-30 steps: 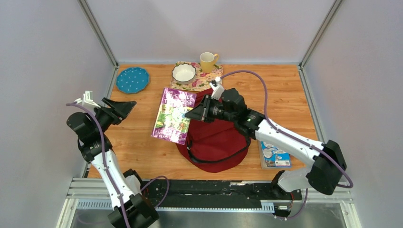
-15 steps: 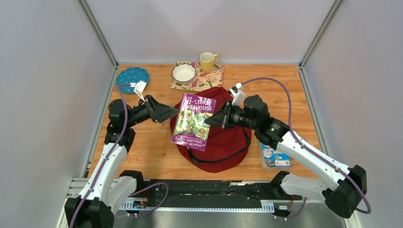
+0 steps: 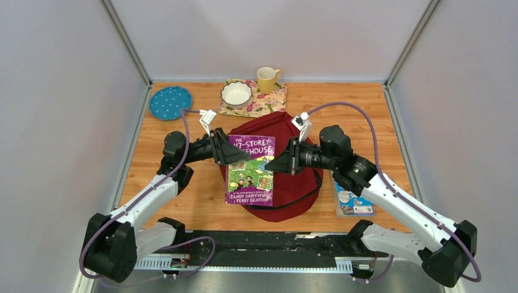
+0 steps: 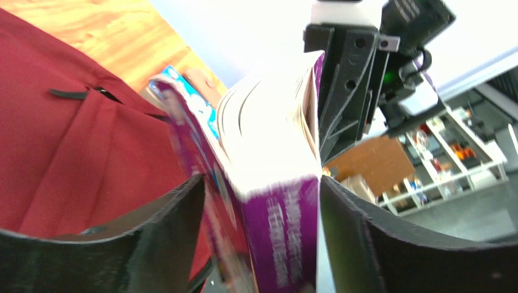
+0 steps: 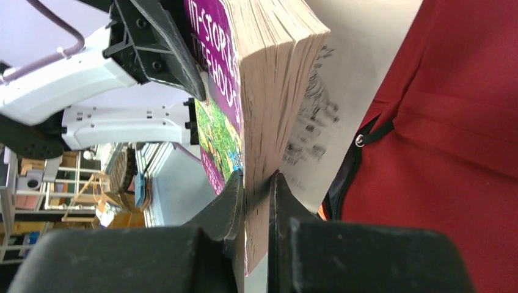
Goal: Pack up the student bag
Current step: Pick up the book from the center of the board.
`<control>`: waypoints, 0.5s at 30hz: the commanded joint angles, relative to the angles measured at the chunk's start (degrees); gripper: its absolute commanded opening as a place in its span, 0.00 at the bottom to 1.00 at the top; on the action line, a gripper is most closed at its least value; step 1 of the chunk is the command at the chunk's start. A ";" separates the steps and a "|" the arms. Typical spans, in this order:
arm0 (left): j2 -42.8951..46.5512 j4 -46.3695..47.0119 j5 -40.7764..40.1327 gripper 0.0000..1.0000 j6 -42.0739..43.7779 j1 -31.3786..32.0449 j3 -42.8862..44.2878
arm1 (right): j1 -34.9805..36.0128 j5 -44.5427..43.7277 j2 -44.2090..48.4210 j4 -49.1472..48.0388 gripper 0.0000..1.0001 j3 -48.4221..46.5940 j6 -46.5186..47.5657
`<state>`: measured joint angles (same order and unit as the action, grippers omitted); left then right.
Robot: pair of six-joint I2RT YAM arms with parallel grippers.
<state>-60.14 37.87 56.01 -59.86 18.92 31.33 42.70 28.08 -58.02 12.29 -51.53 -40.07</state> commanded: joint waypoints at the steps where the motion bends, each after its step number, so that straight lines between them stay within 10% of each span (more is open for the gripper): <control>1: -2.17 8.19 5.07 0.57 -1.14 2.88 0.66 | -1.21 7.52 -0.07 -4.83 0.00 -4.36 5.88; 7: -1.91 6.70 3.67 0.00 -0.53 3.23 0.04 | -5.25 2.44 -1.66 1.31 0.01 -6.48 8.26; 11: 0.63 -4.26 -3.33 0.00 7.35 3.32 1.89 | -8.15 -9.07 0.17 12.45 0.61 -7.10 8.17; 15: 5.81 -17.80 -14.06 0.00 13.09 3.23 3.47 | -9.12 -20.15 6.92 18.20 0.70 -3.07 6.16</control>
<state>-59.92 30.65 52.01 -54.39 22.11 31.35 34.52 20.56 -58.28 23.55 -55.55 -33.15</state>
